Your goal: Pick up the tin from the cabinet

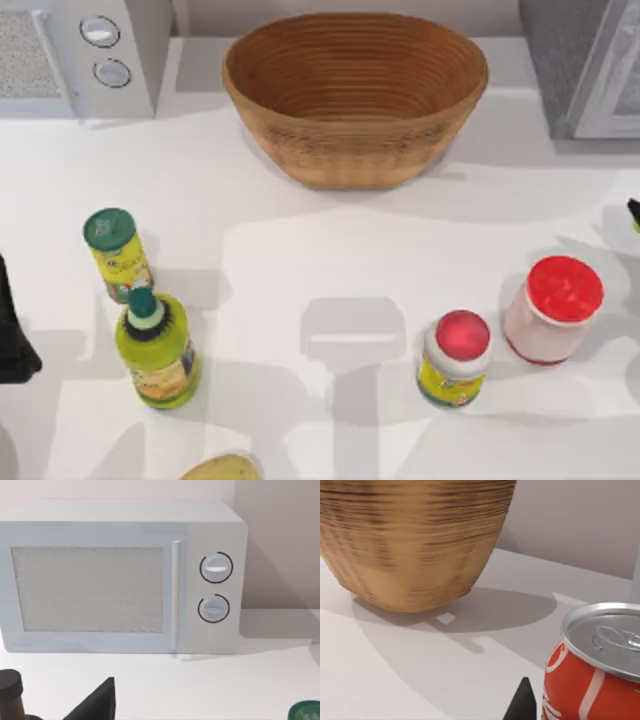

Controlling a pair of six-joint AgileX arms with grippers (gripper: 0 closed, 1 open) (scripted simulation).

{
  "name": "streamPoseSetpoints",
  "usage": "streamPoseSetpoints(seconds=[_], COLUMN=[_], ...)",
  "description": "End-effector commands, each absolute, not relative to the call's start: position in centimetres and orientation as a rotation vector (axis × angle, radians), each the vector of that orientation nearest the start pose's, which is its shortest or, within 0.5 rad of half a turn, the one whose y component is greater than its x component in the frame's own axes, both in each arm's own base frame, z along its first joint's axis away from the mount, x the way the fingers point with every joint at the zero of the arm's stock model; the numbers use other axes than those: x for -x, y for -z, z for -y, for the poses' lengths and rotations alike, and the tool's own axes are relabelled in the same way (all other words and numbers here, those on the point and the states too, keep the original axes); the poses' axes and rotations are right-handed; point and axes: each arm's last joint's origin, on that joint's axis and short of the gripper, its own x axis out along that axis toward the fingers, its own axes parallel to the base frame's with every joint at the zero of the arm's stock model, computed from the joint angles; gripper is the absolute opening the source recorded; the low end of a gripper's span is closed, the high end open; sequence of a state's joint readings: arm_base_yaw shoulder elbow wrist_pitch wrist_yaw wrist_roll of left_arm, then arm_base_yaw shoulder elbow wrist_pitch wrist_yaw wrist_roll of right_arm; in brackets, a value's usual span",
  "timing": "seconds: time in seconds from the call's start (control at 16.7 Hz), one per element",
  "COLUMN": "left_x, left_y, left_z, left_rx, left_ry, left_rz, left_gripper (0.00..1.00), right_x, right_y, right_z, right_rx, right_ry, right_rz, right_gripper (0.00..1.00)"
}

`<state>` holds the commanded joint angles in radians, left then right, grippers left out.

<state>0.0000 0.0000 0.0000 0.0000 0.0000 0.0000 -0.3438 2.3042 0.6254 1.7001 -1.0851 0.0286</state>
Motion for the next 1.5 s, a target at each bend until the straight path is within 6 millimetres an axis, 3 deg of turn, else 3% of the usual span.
streamPoseSetpoints(seconds=[0.42, 1.2, 1.5], left_x=[-10.57, -10.57, -10.57], left_y=[-16.0, -16.0, -16.0], left_z=[0.12, 0.12, 0.12], left_rx=[0.0, 0.0, 0.0], left_ry=[0.0, 0.0, 0.0], left_rz=[0.0, 0.0, 0.0], left_gripper=[1.0, 1.0, 1.0], right_x=[-31.6, -31.6, -31.6], right_y=[-4.4, -4.4, -4.4], right_z=[7.14, 7.14, 7.14], right_rx=[0.0, 0.0, 0.0], right_ry=[-0.766, -0.766, -0.766], right_rz=[0.001, 0.001, 0.001], right_gripper=[0.0, 0.98, 1.0])
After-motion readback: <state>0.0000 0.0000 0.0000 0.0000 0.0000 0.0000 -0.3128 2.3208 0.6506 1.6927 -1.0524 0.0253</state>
